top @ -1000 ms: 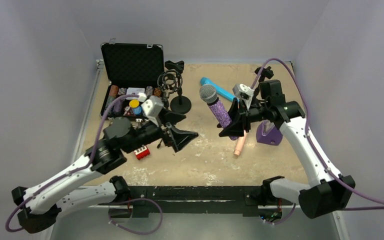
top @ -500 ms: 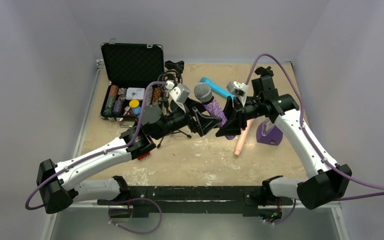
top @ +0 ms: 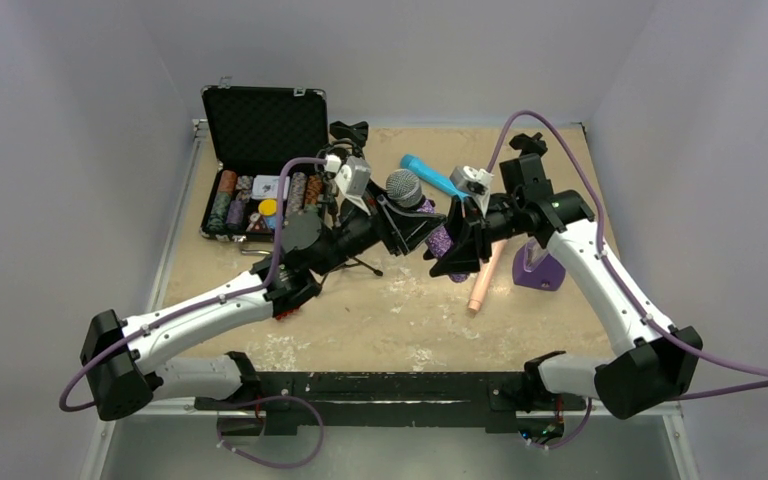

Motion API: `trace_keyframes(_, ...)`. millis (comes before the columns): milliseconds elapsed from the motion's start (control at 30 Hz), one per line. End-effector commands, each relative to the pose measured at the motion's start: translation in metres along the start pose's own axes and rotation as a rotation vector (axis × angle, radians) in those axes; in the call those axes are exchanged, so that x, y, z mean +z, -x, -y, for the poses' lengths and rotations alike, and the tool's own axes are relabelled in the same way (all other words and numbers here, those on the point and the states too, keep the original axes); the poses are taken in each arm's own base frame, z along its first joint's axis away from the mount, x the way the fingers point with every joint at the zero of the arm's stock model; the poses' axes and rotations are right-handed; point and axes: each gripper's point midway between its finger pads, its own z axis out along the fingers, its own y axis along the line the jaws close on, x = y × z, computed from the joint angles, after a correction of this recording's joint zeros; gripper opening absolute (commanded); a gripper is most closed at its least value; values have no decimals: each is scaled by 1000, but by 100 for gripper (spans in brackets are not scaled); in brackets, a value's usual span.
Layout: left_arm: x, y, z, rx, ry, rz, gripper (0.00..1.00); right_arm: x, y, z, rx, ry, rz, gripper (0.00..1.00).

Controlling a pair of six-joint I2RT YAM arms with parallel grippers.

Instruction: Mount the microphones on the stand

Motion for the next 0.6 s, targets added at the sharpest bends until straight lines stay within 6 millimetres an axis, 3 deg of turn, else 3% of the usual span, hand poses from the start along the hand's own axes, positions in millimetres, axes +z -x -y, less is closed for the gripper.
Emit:
trace_keyframes(0, -2, 22, 17, 16, -53, 49, 0, 2, 11, -17, -67, 59, 33, 14)
trace_keyframes(100, -23, 26, 21, 58, -67, 41, 0, 0, 3, -13, -88, 1, -6, 63)
trace_keyframes(167, -44, 34, 24, 92, -59, 27, 0, -3, -7, -11, -113, -51, -45, 81)
trace_keyframes(333, -101, 41, 21, 188, 28, -78, 0, -11, -26, -9, -190, -157, -93, 90)
trace_keyframes(433, -132, 44, 10, 247, 135, -160, 0, -17, -33, -7, -241, -220, -108, 91)
trace_keyframes(567, -156, 73, 3, 340, 249, -170, 0, -25, -39, 0, -257, -261, -110, 92)
